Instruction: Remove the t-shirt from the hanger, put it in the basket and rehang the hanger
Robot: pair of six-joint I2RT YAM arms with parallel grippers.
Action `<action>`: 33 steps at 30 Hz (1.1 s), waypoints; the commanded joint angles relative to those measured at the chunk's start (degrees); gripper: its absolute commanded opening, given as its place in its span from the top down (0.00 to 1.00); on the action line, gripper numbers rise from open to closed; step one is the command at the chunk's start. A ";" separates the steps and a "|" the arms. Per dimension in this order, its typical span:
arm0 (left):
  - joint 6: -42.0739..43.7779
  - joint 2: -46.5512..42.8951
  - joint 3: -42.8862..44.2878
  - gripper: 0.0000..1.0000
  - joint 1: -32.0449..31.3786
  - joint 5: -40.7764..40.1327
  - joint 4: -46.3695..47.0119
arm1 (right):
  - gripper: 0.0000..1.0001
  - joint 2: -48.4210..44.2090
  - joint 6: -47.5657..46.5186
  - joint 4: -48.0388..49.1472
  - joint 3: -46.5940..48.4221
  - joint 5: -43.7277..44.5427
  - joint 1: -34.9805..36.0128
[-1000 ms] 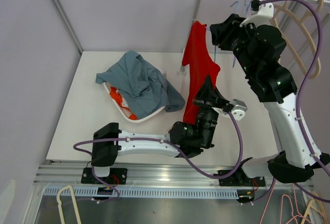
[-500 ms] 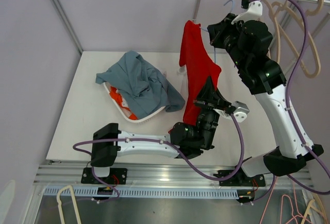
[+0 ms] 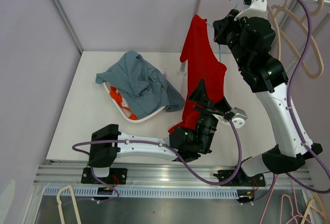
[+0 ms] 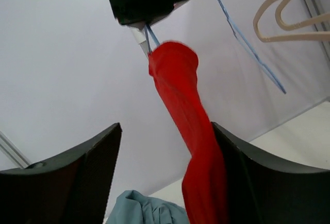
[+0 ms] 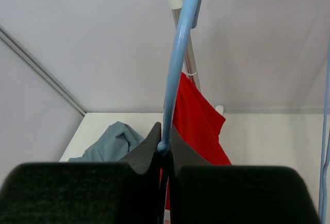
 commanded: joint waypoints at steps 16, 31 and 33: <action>-14.40 -1.73 -9.38 0.37 -1.21 -9.74 17.77 | 1.00 3.35 -3.05 3.61 10.73 2.64 -0.18; -9.92 -2.06 -7.52 0.99 -3.40 -9.65 17.59 | 1.00 5.11 -7.44 5.53 11.35 5.97 -0.88; -9.13 -2.77 -7.78 0.99 -4.81 -9.74 17.59 | 1.00 5.55 -7.62 6.59 9.85 5.45 -1.41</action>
